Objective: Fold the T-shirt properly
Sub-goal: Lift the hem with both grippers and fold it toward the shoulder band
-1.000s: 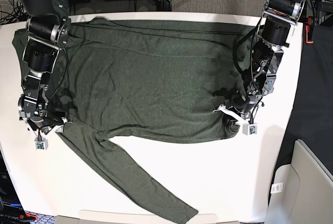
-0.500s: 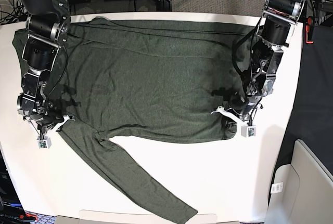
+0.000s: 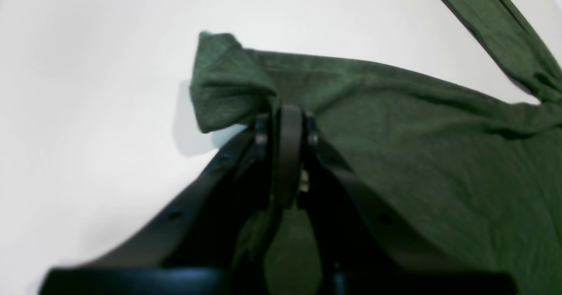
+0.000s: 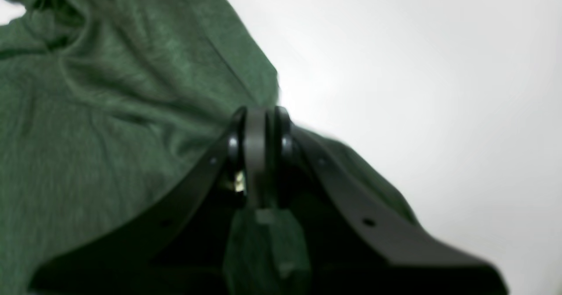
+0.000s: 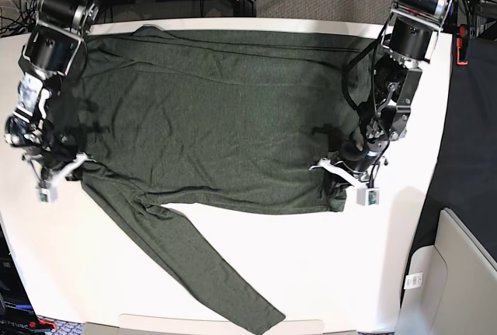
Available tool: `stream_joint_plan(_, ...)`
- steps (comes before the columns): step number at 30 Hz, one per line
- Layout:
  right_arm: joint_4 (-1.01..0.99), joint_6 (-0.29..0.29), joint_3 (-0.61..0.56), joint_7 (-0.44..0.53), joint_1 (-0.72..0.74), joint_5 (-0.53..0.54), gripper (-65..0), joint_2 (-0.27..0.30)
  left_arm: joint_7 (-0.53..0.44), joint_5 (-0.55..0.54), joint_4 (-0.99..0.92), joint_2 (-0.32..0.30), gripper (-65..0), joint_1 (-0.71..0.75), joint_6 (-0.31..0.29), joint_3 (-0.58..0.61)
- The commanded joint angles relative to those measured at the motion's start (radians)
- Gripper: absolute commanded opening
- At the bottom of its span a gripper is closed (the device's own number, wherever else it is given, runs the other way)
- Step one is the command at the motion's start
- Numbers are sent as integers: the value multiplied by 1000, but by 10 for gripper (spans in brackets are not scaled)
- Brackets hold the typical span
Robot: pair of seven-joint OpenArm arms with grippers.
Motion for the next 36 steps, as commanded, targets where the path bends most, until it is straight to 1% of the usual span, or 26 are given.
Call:
stream_joint_plan(1,48,2,21,10,10,37,-632,21,-30,-1,19,-21,-650,-10,-1,-38)
stream_joint_plan(3,99,2,50,-19,-27,79,-632,23,-30,-1,34,-21,-650,13,-1,-83)
stream_joint_plan(5,137,2,82,-55,-52,114,-632,43,-30,-1,57,-23,-650,32,-1,-109)
stream_joint_plan(7,148,2,98,-58,-67,143,-632,49,-30,-1,72,-23,-650,55,-1,-123)
stream_joint_plan(10,148,2,96,-58,-62,129,-630,50,-30,-1,82,-23,-650,65,-1,-132)
stream_joint_plan(12,149,-2,82,-56,-32,85,-607,49,-30,-1,83,-23,-650,68,-1,-132)
stream_joint_plan(14,149,-5,44,-56,8,8,-549,47,-30,-1,85,-23,-650,68,-1,-126)
stream_joint_plan(16,149,-5,1,-56,50,-112,-471,43,-30,-1,85,-23,-650,70,-1,-126)
stream_joint_plan(19,145,-5,-77,-52,85,-282,-384,38,-30,-1,85,-23,-650,70,-1,-126)
stream_joint_plan(21,143,-5,-146,-21,96,-380,-356,30,-30,-1,85,-23,-650,70,-1,-127)
stream_joint_plan(23,132,-5,-199,2,97,-461,-352,30,-30,-1,85,-23,-650,70,-1,-129)
stream_joint_plan(25,105,-4,-219,8,111,-484,-352,29,-30,-1,85,-23,-650,68,-1,-129)
stream_joint_plan(29,11,-4,-217,11,142,-457,-356,29,-30,-1,85,-23,-650,68,-1,-127)
stream_joint_plan(34,-86,-4,-209,93,152,-448,-356,29,-30,-1,85,-23,-650,68,-1,-127)
stream_joint_plan(36,-125,-4,-209,108,169,-446,-356,29,-30,-1,85,-23,-650,68,-1,-127)
